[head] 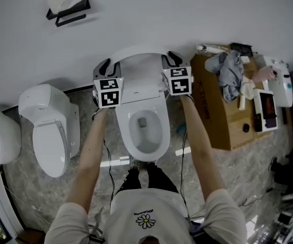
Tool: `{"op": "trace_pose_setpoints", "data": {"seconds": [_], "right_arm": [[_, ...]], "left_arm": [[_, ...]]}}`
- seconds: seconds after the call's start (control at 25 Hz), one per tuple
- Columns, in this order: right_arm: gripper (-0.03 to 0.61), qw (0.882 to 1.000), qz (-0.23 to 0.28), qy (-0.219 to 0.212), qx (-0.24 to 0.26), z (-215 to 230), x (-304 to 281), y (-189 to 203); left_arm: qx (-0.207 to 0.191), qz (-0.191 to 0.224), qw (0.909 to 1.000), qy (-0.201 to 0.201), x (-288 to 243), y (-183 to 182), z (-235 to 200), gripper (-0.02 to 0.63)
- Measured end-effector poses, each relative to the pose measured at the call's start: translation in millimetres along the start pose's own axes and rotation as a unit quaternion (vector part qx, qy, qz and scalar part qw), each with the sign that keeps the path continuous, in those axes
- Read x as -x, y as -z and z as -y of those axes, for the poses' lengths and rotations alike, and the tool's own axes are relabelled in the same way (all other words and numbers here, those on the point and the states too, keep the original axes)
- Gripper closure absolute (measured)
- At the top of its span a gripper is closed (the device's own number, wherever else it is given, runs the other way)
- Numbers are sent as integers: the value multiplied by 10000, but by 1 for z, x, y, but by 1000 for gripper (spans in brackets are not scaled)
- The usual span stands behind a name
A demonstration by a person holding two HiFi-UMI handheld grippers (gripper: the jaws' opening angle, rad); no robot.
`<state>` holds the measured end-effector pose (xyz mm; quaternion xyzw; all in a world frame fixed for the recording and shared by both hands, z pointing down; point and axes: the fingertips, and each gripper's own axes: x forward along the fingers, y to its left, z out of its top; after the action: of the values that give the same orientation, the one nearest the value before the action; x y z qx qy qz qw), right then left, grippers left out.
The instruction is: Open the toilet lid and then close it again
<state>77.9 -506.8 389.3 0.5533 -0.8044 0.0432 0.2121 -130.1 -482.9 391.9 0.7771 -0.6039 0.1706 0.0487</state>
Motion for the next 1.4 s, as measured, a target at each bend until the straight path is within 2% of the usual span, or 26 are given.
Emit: {"op": "trace_pose_setpoints", "data": {"seconds": [0.24, 0.44, 0.6, 1.0, 1.16, 1.4], "right_arm": [[469, 9999, -52, 104, 5, -8, 37, 20], [466, 9995, -264, 0, 180, -21, 72, 43], [466, 9979, -405, -165, 481, -34, 101, 64], [463, 9932, -339, -449, 1023, -59, 161, 119], [457, 9887, -519, -625, 1262, -71, 183, 149], [445, 9842, -680, -897, 1366, -79, 203, 176]], "left_arm": [[-283, -23, 9993, 229, 37, 14, 20, 472], [-520, -133, 9980, 327, 70, 32, 41, 468], [-569, -359, 9975, 222, 98, 51, 57, 465], [-714, -680, 9950, -179, 158, 100, 91, 465], [-781, -885, 9926, -285, 181, 127, 106, 466], [-957, -993, 9903, -144, 199, 149, 122, 456]]}}
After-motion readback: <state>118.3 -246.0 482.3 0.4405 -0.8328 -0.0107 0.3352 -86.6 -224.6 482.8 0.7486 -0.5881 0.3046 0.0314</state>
